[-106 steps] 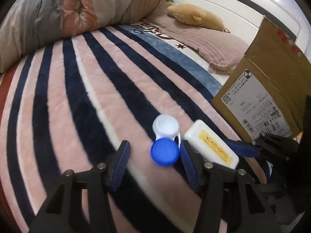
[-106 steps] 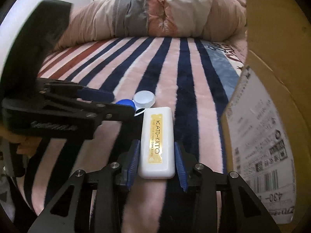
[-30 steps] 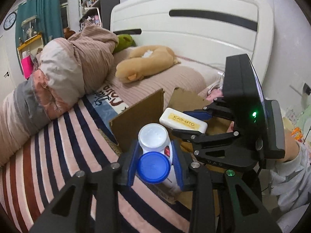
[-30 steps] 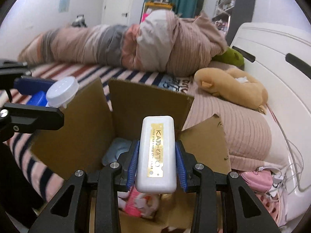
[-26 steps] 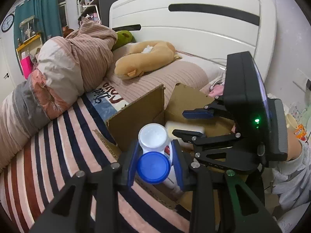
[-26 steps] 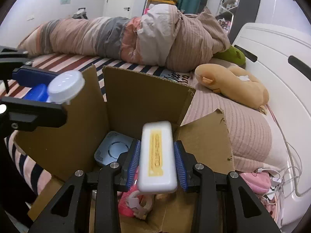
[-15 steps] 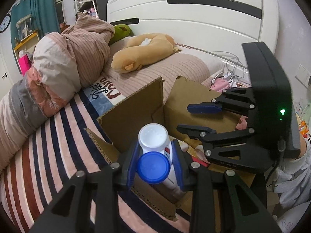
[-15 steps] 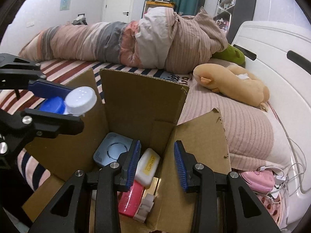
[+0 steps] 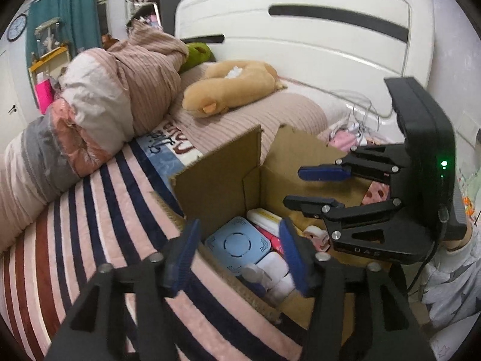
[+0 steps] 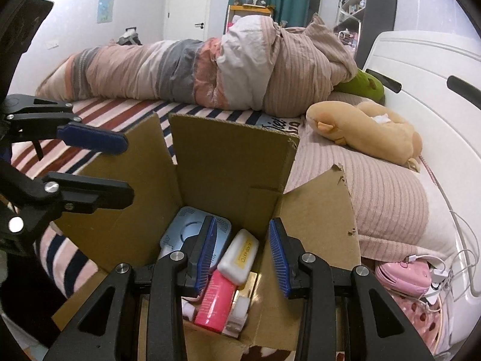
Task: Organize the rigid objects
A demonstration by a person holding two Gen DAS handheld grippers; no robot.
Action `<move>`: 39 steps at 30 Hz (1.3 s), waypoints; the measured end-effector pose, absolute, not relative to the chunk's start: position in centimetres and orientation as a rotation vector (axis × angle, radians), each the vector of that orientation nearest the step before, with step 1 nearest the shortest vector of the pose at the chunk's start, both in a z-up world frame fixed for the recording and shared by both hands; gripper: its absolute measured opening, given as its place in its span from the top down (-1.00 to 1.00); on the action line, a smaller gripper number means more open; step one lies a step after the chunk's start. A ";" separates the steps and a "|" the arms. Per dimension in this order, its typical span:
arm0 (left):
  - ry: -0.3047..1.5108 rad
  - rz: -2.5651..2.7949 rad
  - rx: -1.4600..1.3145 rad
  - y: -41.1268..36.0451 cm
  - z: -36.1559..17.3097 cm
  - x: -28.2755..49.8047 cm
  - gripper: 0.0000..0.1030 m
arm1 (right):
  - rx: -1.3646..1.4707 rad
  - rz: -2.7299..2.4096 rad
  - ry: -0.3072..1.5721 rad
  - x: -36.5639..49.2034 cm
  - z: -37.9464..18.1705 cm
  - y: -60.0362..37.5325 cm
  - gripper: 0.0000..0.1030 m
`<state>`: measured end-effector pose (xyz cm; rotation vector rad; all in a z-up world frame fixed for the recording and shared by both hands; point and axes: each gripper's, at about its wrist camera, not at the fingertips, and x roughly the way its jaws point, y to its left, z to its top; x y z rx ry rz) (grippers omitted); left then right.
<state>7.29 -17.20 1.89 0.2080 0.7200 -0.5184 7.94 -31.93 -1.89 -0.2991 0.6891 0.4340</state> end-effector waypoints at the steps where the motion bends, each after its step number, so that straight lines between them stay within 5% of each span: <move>1: 0.705 -0.510 0.197 -16.8 2.2 6.9 -0.15 | -0.286 0.455 0.686 7.8 -1.6 -32.0 0.37; 7: 0.607 -0.415 0.101 -14.0 4.4 4.4 -0.58 | -0.225 0.581 0.622 6.6 0.6 -31.6 0.02; 15: 0.470 -0.196 -0.021 -9.5 5.7 2.0 -0.81 | -0.148 0.664 0.425 4.1 4.0 -31.7 -0.93; 39: 0.475 -0.041 -0.076 -4.8 2.2 3.1 -0.82 | -0.082 0.679 0.375 3.4 3.6 -31.1 -0.99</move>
